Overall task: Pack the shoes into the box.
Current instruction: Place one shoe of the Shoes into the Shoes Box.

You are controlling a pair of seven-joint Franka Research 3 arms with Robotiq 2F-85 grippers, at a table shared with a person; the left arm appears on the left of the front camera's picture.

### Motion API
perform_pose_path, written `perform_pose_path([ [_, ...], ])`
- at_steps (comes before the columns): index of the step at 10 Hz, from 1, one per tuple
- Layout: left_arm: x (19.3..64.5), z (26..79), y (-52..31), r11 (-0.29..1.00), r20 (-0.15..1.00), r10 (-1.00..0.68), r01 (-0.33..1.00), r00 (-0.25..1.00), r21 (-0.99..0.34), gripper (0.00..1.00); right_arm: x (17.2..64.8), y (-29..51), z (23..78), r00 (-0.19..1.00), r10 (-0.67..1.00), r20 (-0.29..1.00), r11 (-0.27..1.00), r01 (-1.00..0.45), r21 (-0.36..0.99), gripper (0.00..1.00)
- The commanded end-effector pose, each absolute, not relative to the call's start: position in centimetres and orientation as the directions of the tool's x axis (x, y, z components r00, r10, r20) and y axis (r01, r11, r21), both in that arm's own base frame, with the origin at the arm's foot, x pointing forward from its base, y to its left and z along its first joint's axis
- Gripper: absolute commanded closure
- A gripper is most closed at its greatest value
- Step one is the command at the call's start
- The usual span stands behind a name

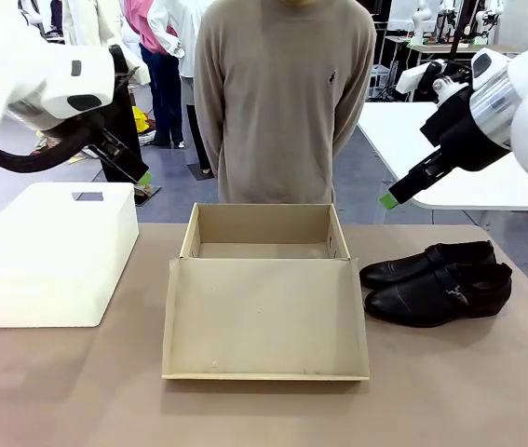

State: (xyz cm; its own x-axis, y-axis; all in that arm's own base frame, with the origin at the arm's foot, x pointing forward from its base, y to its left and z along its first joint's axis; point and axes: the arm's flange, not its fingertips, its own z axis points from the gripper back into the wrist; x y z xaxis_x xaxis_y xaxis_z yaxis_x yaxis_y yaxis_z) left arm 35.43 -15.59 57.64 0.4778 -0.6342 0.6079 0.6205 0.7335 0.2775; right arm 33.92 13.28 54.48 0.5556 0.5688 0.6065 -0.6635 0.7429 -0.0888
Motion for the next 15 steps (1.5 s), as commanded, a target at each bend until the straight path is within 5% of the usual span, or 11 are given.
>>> perform_pose_path([
  [1, 35.4, 58.1, -13.6, 0.665, 0.667, -0.639, 0.711, 0.384, 0.228, 0.0, 33.8, 11.7, 55.4, 0.464, 0.608, 0.644, 0.648, -0.759, -0.064, 0.0],
  [8, 35.2, 60.6, -8.9, 0.465, 0.739, -0.655, 0.854, 0.157, 0.231, 0.0, 31.9, 10.4, 58.4, 0.175, 0.663, 0.728, 0.349, -0.932, -0.094, 0.0],
  [15, 34.9, 60.6, -8.6, 0.498, 0.746, -0.64, 0.838, 0.182, 0.223, 0.0, 31.1, 10.8, 58.9, 0.164, 0.663, 0.73, 0.337, -0.937, -0.096, 0.0],
])
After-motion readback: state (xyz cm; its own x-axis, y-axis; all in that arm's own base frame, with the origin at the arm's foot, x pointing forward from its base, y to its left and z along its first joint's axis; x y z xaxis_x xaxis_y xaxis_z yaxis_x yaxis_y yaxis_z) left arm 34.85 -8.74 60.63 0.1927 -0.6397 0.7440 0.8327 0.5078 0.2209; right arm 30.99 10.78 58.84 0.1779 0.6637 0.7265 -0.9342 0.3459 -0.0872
